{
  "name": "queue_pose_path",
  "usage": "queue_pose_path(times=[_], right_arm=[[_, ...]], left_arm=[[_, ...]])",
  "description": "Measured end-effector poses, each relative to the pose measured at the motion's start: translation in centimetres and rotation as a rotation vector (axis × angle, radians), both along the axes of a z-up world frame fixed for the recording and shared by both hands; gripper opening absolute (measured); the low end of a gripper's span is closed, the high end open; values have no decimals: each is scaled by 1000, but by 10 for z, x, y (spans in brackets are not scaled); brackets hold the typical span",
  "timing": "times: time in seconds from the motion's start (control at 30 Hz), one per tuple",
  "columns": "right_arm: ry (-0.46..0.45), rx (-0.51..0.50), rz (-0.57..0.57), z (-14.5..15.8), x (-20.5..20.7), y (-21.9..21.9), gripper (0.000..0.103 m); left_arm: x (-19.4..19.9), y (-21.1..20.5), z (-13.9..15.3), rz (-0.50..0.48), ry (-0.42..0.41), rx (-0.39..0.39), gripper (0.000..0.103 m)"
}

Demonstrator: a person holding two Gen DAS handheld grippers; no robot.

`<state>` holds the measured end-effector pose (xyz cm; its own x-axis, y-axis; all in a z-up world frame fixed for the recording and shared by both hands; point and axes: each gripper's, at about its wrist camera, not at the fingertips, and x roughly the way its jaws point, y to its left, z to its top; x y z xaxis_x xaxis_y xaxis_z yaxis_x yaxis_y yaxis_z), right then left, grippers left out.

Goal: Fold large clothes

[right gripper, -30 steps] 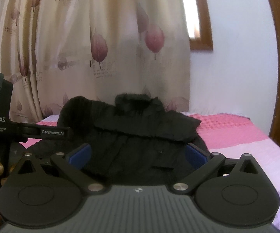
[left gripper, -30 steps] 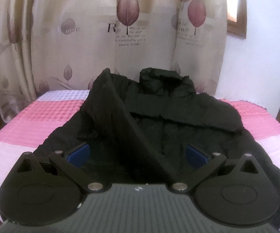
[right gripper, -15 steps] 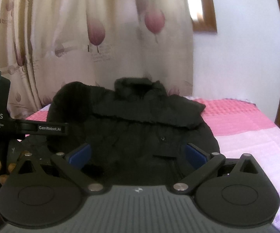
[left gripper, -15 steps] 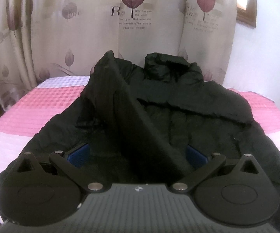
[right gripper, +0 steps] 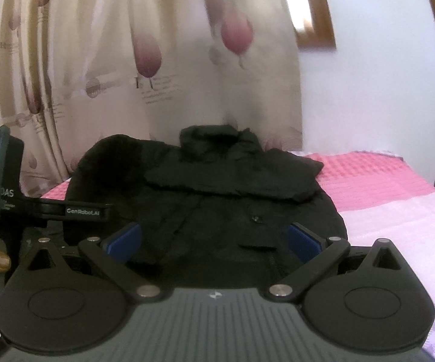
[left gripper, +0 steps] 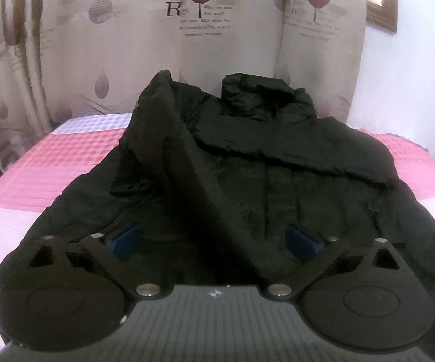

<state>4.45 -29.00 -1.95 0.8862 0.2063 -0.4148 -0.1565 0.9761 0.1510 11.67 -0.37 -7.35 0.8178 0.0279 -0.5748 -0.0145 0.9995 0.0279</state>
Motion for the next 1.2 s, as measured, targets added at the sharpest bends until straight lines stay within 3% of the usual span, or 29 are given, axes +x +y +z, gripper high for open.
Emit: queue_pose_path(times=[0.13,0.2,0.27,0.37,0.57,0.73,0.93,1.07,1.13,1.2], right_arm=[[20,13,-10,-4,3,-2,103],[27,12,-16,-5,5,-3,103],[30,10,-24,-5,5,-3,103],[28,6,-34,-4,5,-3,103],[38,8,-44,-7,8,-4,103],[60,16,-34,-10,13,0,103],[89,-5,-24,-15,18,9,103],[99,-21,-30,-17,20,12,103],[106,-29,-32,-18,21,14,103],[116,-38,-31,-18,23,16,103]], left_arm=[[2,-1,-2,-24,9,12,73],[3,2,-1,-21,20,14,40],[4,8,0,-15,46,7,23],[2,27,10,17,42,-13,16],[4,95,55,196,-45,8,13],[35,168,85,406,-88,87,13],[108,259,83,645,-18,90,14],[135,301,70,734,33,65,16],[147,311,59,765,48,70,23],[157,320,46,806,52,76,44]])
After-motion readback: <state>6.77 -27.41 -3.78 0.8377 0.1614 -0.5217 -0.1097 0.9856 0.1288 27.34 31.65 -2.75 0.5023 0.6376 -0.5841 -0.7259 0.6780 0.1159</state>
